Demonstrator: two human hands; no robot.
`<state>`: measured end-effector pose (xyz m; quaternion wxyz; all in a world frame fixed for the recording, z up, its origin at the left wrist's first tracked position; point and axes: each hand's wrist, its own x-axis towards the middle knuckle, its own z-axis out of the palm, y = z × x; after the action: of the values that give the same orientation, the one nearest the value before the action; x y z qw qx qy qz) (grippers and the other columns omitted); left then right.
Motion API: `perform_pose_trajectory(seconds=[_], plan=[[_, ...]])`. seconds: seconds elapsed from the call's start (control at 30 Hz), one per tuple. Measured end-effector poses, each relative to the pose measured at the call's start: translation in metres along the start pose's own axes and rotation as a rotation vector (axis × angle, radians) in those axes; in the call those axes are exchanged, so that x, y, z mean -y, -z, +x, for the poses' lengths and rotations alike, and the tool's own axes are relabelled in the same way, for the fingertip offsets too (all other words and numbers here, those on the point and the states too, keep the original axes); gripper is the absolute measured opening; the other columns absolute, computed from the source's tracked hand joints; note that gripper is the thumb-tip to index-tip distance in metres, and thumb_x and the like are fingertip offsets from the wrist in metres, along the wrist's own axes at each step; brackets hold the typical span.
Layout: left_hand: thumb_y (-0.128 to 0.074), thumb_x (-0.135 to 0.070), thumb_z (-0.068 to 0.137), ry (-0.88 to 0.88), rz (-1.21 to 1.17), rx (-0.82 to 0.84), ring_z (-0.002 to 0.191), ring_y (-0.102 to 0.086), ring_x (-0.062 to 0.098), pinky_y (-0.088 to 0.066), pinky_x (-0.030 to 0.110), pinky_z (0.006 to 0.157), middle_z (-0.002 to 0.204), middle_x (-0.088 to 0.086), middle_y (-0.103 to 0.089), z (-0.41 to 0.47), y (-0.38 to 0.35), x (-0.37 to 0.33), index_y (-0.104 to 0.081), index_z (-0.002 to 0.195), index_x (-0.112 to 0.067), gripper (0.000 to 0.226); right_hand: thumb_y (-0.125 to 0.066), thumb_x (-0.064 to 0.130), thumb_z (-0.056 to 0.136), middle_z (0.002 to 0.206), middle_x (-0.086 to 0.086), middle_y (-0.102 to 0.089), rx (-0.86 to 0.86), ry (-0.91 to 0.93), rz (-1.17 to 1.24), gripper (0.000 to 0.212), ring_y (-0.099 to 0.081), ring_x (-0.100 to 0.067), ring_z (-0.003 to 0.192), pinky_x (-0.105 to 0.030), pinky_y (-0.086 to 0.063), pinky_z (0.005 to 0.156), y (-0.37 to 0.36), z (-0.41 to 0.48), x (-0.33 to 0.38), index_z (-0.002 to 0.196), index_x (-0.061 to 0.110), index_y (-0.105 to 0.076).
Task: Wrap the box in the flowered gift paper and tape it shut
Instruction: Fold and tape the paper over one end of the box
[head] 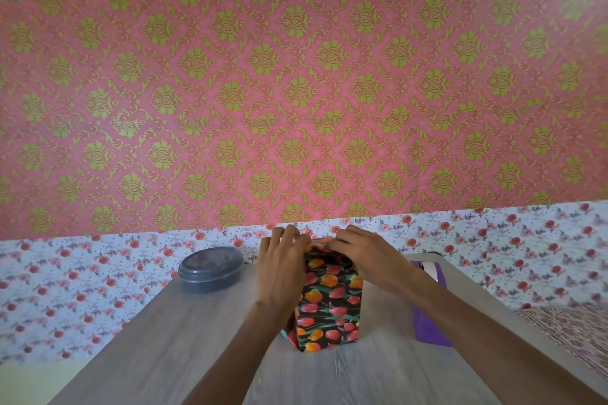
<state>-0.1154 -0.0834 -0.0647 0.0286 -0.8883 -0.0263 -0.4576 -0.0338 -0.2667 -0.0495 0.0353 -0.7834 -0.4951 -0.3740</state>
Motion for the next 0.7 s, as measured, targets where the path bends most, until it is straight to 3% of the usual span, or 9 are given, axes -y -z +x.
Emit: perform_pose_trajectory(seconds=[0.2,0.4,0.53,0.7], plan=[[-0.075,-0.008,0.078,-0.066,0.021,0.123,0.091,-0.059,0.018,-0.047,0.032,0.082,0.098,-0.003,-0.067,0.009,-0.009,-0.001,-0.067,0.099,-0.019,0.025,-0.075,-0.013,0.068,0.106,0.0,-0.063,0.091,0.056,0.004,0.065,-0.058,-0.02,0.095,-0.027,-0.054,0.072,0.005,-0.005,-0.003,0.122,0.021,-0.065],[-0.084,-0.032,0.074,-0.303,0.084,0.226,0.1,-0.06,0.017,-0.048,0.032,0.092,0.111,-0.003,-0.063,0.02,-0.014,0.023,-0.059,0.115,-0.021,0.049,-0.065,-0.015,0.077,0.125,-0.001,-0.06,0.174,0.07,-0.02,0.078,-0.054,-0.021,0.109,-0.028,-0.051,0.082,0.007,-0.009,-0.014,0.14,0.029,-0.051],[-0.088,-0.027,0.069,-0.358,0.089,0.253,0.093,-0.061,0.015,-0.052,0.031,0.085,0.107,-0.003,-0.066,0.02,-0.011,0.034,-0.059,0.113,-0.023,0.052,-0.055,-0.015,0.084,0.132,-0.003,-0.054,0.191,-0.013,-0.017,0.075,-0.05,-0.023,0.117,-0.036,-0.054,0.089,0.001,-0.015,-0.016,0.144,0.029,-0.046],[-0.068,-0.018,0.09,-0.425,0.045,0.317,0.108,-0.056,0.019,-0.043,0.032,0.094,0.124,-0.002,-0.058,0.026,0.002,0.024,-0.051,0.126,-0.022,0.04,-0.052,-0.013,0.088,0.137,0.002,-0.052,0.26,-0.005,-0.06,0.066,-0.047,-0.02,0.118,-0.032,-0.049,0.092,0.006,-0.01,-0.016,0.142,0.026,-0.048]])
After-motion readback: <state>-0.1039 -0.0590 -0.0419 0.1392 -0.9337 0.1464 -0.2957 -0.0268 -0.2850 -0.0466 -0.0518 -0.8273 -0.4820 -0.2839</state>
